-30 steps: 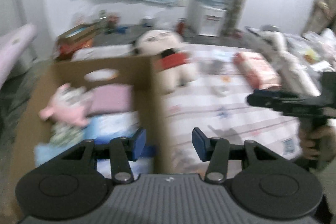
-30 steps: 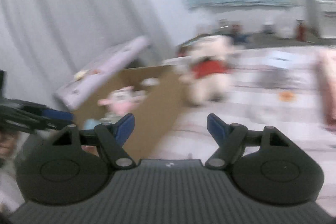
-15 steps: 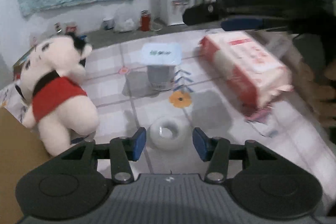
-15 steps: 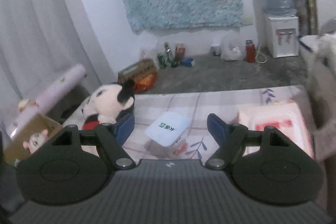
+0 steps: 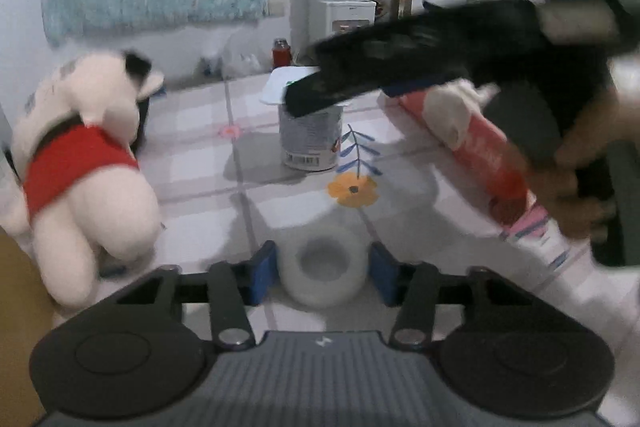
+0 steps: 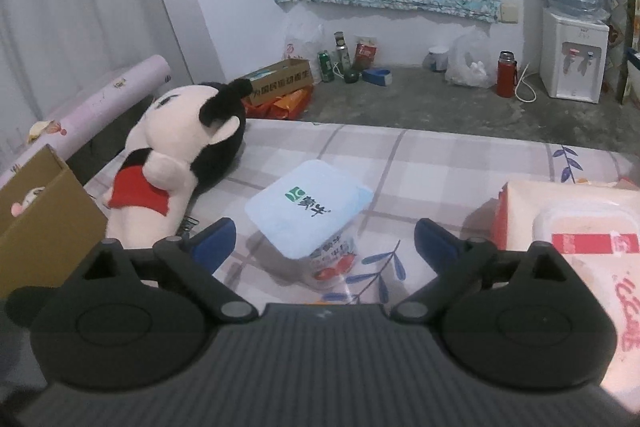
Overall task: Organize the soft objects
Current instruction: 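Grasp the white tape roll with the left tool while the right tool grasps the yogurt cup, then carry the tape roll and yogurt cup toward the box with both tools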
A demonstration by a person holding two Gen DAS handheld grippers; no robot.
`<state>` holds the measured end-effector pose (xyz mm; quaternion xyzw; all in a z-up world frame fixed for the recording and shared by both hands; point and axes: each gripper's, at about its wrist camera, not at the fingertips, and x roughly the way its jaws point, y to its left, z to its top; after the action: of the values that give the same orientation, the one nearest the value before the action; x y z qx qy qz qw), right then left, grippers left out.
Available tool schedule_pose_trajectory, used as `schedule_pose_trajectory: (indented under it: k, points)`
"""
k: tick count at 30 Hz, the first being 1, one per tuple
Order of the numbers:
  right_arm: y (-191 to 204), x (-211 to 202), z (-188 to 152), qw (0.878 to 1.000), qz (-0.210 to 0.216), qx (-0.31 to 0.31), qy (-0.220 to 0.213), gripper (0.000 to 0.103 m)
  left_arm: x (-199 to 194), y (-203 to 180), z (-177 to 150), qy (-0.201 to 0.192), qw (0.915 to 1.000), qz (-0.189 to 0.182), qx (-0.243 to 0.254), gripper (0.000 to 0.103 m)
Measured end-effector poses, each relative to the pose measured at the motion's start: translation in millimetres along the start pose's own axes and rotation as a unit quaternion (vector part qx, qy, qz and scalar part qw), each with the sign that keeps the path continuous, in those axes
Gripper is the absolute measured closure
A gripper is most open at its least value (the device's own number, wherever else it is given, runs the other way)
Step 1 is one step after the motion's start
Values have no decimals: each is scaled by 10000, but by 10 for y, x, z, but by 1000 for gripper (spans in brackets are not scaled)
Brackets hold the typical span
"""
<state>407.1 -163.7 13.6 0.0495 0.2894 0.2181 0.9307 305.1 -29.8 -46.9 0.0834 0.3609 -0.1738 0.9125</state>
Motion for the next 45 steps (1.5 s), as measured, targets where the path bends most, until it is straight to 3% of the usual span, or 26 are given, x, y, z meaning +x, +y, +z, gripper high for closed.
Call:
schedule_pose_trajectory:
  k: [4, 5, 7, 8, 9, 12, 15, 21, 29, 34, 38, 41, 42, 43, 45]
  points:
    - [21, 152, -30, 9996, 285, 48, -55, 11, -22, -26, -12, 20, 9999, 137, -67, 55]
    - [34, 183, -37, 9993, 375, 67, -54, 25, -27, -23, -16, 24, 9999, 150, -63, 55]
    - [84, 214, -53, 9995, 317, 20, -24, 38, -46, -10, -23, 48, 9999, 115, -49, 55]
    - [96, 221, -67, 9996, 279, -26, -31, 50, -51, 1, -28, 69, 9999, 96, -70, 55]
    - [102, 223, -82, 9996, 261, -77, -70, 55, -82, 24, -40, 91, 9999, 82, -90, 55]
    - [102, 179, -108, 9997, 161, 45, -174, 57, -158, 39, -48, 193, 9996, 96, -173, 55]
    - [202, 109, -171, 9993, -172, -226, -248, 58, -234, 39, -53, 246, 9996, 74, -132, 55]
    - [297, -132, -272, 9987, -286, -90, -410, 58, -662, 58, -53, -11, 9995, -6, -305, 55]
    - [948, -1076, -273, 9919, 224, -362, -1197, 58, -1968, 214, -221, -613, 9967, -14, -529, 55]
    - [1529, -1496, -263, 9893, 659, -768, -1051, 58, -2857, 477, -432, -904, 9917, 300, -862, 55]
    - [1981, -1760, -272, 9817, 1044, -985, -1252, 58, -3407, 839, -603, -1020, 9837, 795, -1249, 55]
    - [2326, -1864, -288, 9762, 1345, -1137, -1268, 60, -3692, 1181, -741, -925, 9767, 1131, -1571, 55]
    - [2456, -1883, -302, 9750, 1410, -1187, -1243, 63, -3746, 1305, -788, -822, 9747, 1223, -1679, 55]
    - [2554, -1905, -297, 9733, 1511, -1179, -1264, 75, -3765, 1416, -841, -696, 9740, 1303, -1719, 55]
    - [2751, -1891, -251, 9698, 1854, -1034, -1205, 76, -3730, 1620, -966, -402, 9720, 1539, -1733, 55]
